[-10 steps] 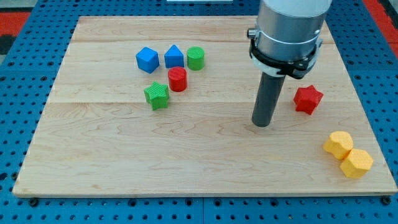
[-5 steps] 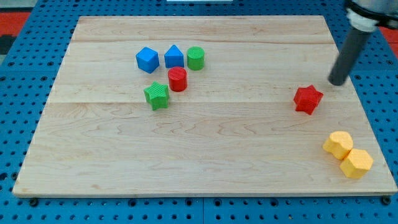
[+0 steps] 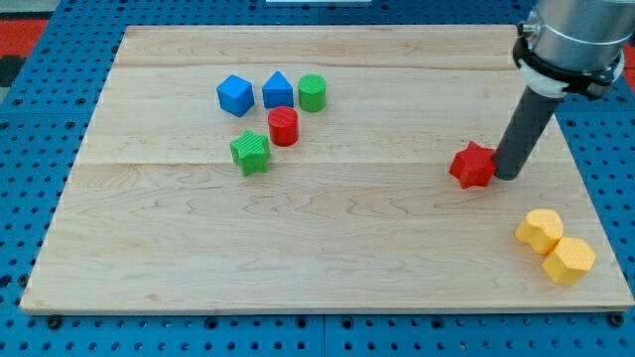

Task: Move the red star diagonally bottom left of the green star

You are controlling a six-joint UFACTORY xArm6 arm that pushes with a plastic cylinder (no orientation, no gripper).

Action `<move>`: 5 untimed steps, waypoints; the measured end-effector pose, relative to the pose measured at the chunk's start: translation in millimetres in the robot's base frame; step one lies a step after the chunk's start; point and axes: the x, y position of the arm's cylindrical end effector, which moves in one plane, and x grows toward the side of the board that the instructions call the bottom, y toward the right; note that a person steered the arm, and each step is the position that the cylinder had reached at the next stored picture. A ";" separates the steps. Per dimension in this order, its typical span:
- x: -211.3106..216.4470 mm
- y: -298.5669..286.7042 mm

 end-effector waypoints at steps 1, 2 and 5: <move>8.2 -18.9; 9.8 -38.1; 9.8 -78.0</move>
